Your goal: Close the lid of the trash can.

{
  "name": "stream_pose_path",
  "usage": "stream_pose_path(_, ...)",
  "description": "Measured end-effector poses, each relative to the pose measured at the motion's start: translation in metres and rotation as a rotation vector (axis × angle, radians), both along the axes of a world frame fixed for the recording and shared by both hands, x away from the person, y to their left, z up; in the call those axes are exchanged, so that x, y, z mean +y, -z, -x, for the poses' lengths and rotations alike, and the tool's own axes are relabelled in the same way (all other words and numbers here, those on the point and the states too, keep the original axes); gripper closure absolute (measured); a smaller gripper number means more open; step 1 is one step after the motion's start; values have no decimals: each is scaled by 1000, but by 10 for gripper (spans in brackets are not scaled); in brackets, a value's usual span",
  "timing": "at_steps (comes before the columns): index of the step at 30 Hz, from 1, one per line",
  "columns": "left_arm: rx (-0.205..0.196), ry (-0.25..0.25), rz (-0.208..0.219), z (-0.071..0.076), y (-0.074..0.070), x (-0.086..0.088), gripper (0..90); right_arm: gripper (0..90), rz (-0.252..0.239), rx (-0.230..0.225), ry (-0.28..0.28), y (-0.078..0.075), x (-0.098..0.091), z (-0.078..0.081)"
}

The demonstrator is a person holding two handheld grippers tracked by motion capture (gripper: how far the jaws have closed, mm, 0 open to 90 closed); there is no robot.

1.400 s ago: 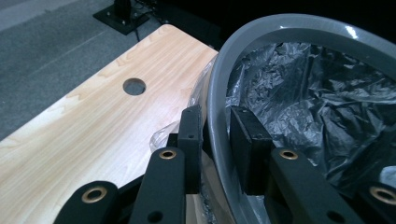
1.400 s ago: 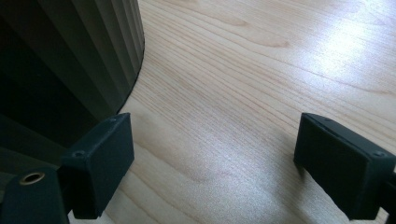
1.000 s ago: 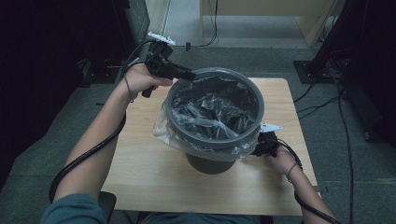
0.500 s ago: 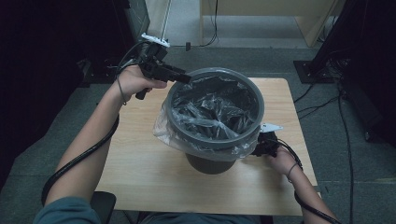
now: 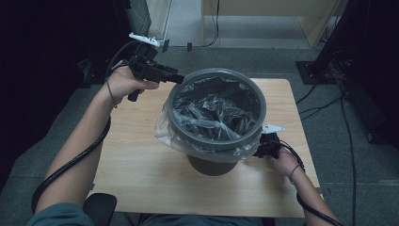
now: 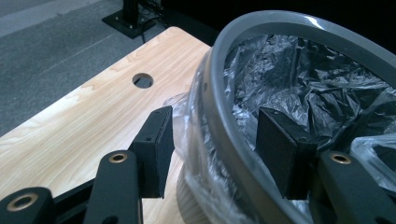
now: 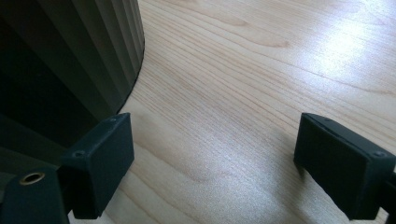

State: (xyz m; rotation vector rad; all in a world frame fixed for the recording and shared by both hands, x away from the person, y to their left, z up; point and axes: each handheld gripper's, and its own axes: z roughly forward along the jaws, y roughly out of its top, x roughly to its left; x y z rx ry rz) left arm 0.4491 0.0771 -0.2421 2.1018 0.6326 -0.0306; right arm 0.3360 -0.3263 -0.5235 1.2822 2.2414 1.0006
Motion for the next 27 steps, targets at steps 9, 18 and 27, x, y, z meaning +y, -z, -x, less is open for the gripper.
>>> stream_pose_path(9, 0, -29, 3, 3, 1, 20, 447, 119, 0, 0, 0, 0, 0, 0)
stream_pose_path(18, -10, -36, 0, 8, 6, 31, 437, 119, -2, 4, 0, 0, 0, 0)
stream_pose_path(27, -12, -62, -22, 9, 17, 38, 428, 118, 1, 0, -1, 0, 0, 0)
